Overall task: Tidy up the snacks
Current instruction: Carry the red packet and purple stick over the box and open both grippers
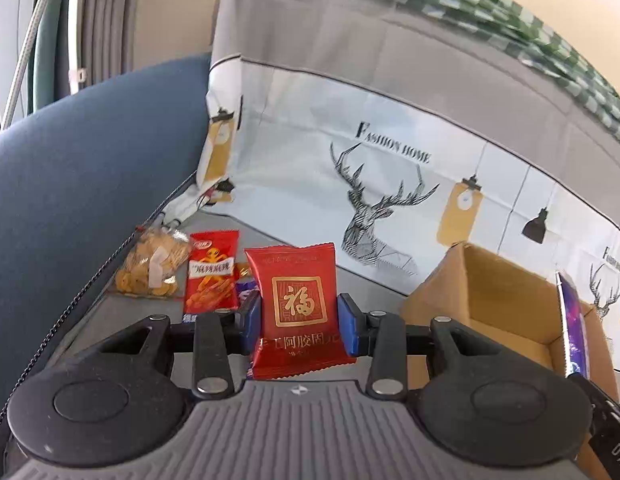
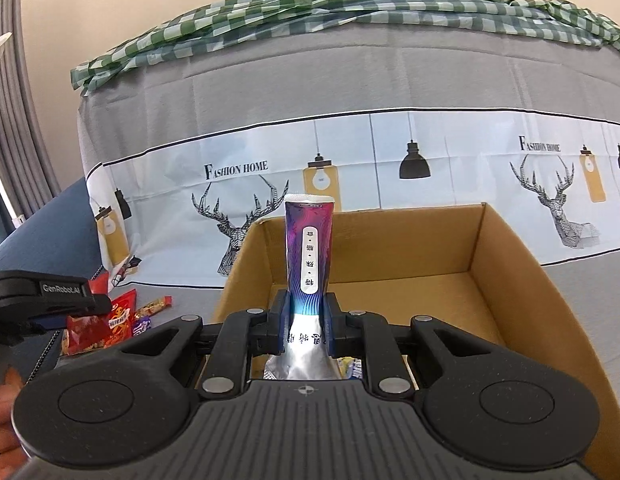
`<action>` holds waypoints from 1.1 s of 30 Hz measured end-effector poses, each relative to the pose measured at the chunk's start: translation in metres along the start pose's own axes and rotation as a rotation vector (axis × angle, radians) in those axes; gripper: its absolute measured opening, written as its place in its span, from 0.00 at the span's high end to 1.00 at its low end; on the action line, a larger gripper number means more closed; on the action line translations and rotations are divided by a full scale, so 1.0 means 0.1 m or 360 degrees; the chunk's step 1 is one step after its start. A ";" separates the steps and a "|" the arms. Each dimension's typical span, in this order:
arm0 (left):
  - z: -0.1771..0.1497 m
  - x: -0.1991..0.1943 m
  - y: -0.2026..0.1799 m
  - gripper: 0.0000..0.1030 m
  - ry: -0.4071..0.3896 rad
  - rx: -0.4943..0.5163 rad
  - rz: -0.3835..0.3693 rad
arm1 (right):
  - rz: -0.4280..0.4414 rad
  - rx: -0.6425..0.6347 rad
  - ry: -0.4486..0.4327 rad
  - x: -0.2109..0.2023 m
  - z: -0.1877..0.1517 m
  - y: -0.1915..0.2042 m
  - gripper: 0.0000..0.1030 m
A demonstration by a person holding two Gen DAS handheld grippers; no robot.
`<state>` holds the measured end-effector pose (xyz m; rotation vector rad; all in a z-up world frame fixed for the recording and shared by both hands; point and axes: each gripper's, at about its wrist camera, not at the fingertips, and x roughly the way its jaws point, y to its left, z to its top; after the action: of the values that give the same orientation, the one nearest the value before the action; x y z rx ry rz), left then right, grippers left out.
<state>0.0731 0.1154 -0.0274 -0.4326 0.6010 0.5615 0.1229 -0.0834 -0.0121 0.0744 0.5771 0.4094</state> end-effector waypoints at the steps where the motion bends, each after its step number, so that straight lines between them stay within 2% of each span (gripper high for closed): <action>1: 0.00 -0.03 -0.03 0.58 -0.0028 0.0006 -0.0020 | -0.0005 0.0001 -0.0003 -0.01 0.00 -0.02 0.83; 5: -0.01 -0.20 -0.22 0.58 -0.0171 0.0075 -0.0174 | -0.0032 0.0009 -0.0023 -0.05 0.02 -0.10 0.83; 10: -0.09 -0.46 -0.57 0.58 -0.0371 0.0225 -0.0477 | -0.0114 0.0010 -0.0097 -0.12 0.05 -0.22 0.83; 15: -0.21 -0.58 -0.89 0.58 -0.0435 0.0303 -0.0683 | -0.0242 0.0018 -0.0221 -0.23 0.08 -0.35 0.83; 18: -0.28 -0.58 -1.06 0.58 -0.0424 0.0328 -0.0736 | -0.0300 0.0039 -0.0272 -0.28 0.09 -0.45 0.83; 22: -0.34 -0.57 -1.20 0.58 -0.0417 0.0352 -0.0785 | -0.0345 0.0043 -0.0271 -0.29 0.08 -0.53 0.83; 29: -0.34 -0.57 -1.25 0.57 -0.0407 0.0350 -0.0859 | -0.0373 0.0043 -0.0278 -0.29 0.07 -0.56 0.83; 30: -0.34 -0.57 -1.26 0.56 -0.0401 0.0351 -0.0884 | -0.0379 0.0045 -0.0281 -0.28 0.08 -0.57 0.83; 32: -0.33 -0.56 -1.23 0.46 -0.0398 0.0326 -0.0901 | -0.0394 0.0039 -0.0282 -0.29 0.07 -0.55 0.80; 33: -0.31 -0.56 -1.20 0.31 -0.0400 0.0304 -0.0911 | -0.0397 0.0039 -0.0278 -0.28 0.07 -0.55 0.77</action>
<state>0.0948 -0.0139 0.0106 -0.3260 0.2636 0.0071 0.1246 -0.1449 -0.0020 0.0604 0.4126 0.1514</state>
